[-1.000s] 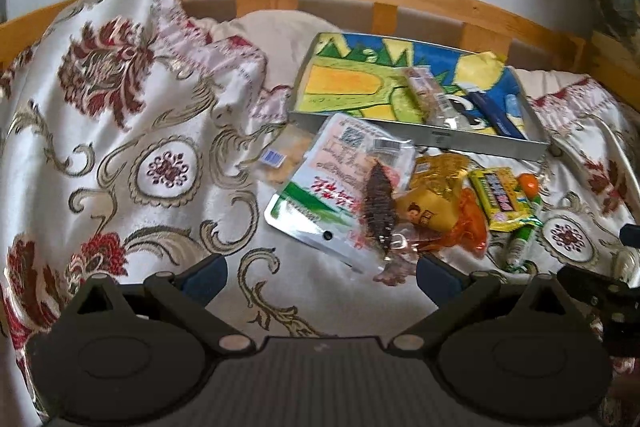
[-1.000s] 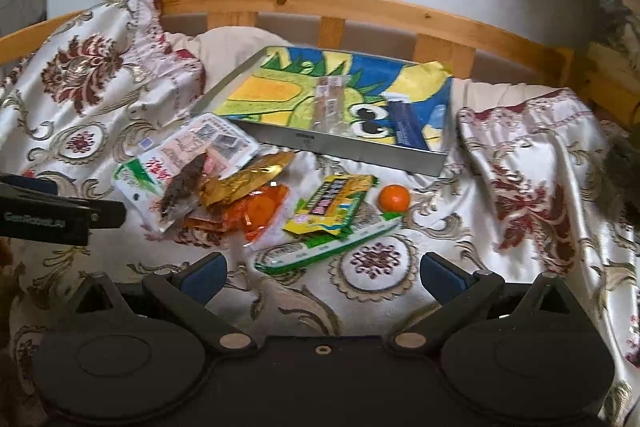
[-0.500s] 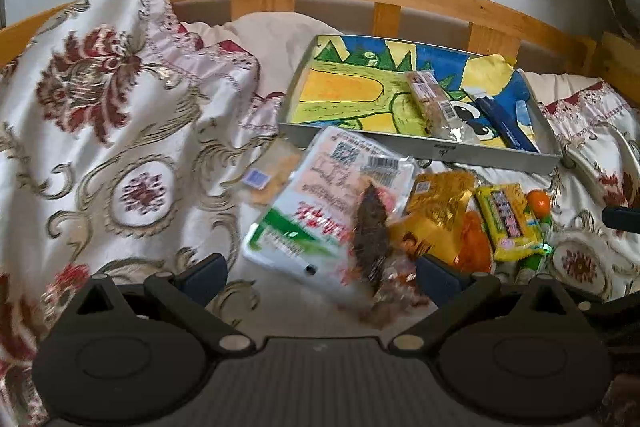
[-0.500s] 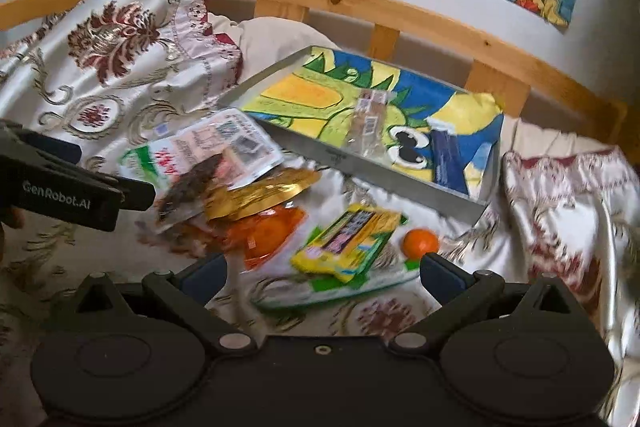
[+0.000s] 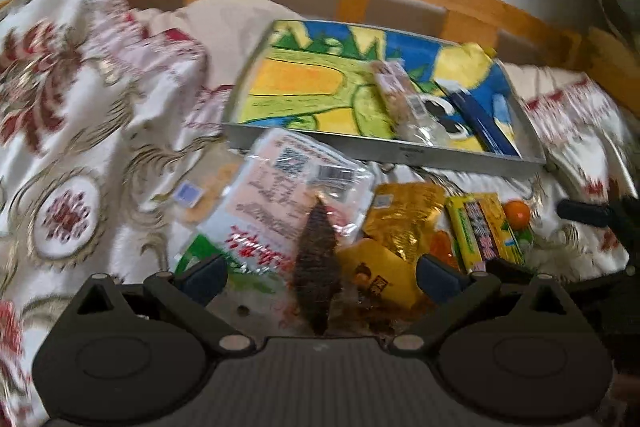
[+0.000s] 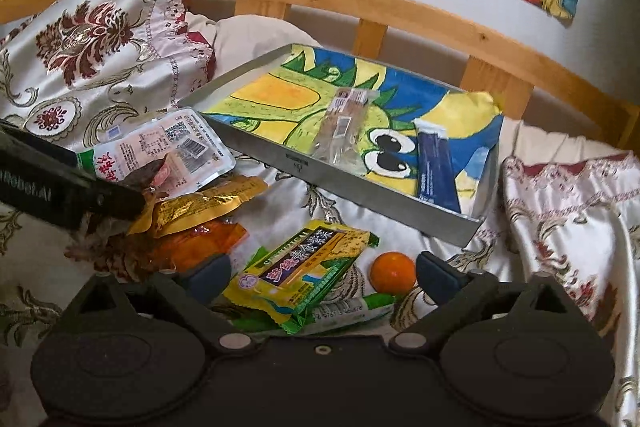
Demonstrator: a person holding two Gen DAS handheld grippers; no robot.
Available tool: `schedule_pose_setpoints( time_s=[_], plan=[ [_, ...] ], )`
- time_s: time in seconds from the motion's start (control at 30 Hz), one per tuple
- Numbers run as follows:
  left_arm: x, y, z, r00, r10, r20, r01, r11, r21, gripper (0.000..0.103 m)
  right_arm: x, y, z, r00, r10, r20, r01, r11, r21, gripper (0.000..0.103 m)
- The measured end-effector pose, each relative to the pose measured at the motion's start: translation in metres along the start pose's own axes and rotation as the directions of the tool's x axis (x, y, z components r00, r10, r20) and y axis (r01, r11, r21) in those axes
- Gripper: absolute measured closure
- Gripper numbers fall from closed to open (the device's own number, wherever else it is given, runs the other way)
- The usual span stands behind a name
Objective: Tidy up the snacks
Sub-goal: 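Lower both grippers toward the remaining snacks beside the tray, then grasp the green stick snack with the right gripper while the left grasps the dark dried-meat snack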
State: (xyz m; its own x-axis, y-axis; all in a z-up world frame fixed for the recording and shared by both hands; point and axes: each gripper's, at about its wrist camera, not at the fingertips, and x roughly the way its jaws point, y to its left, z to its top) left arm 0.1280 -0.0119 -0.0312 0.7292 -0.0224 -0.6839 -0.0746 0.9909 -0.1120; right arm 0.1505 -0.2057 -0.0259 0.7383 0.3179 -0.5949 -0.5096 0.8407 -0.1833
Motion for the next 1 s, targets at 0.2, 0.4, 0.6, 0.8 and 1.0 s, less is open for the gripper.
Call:
schedule_pose_setpoints(
  time_s=[0.2,0.4,0.6,0.8,1.0],
  plan=[
    [0.006,-0.004,0.006,1.000,-0.021,0.006,0.020,0.998,0.061,0.014,0.007,-0.005,-0.001,1.000,0.022,-0.019,-0.021,0.999,0.042,0.030],
    [0.018,0.000,0.014,0.997,-0.060,-0.052,0.062,0.997,0.040,0.019,0.018,-0.010,0.000,0.997,0.075,-0.030,-0.072,0.993,0.088,0.041],
    [0.024,0.013,0.013,0.994,-0.077,-0.081,0.070,0.994,-0.087,0.019,0.028,-0.020,-0.002,0.993,0.104,-0.062,-0.091,0.979,0.184,0.043],
    [0.020,0.012,0.005,0.993,-0.098,-0.071,0.088,0.988,-0.124,0.027,0.025,-0.014,-0.003,0.990,0.125,-0.067,-0.110,0.976,0.189,0.057],
    [0.015,0.015,0.003,0.995,-0.091,-0.047,0.083,0.985,-0.152,0.037,0.013,-0.007,0.003,0.995,0.098,-0.022,-0.094,0.987,0.130,0.074]
  ],
)
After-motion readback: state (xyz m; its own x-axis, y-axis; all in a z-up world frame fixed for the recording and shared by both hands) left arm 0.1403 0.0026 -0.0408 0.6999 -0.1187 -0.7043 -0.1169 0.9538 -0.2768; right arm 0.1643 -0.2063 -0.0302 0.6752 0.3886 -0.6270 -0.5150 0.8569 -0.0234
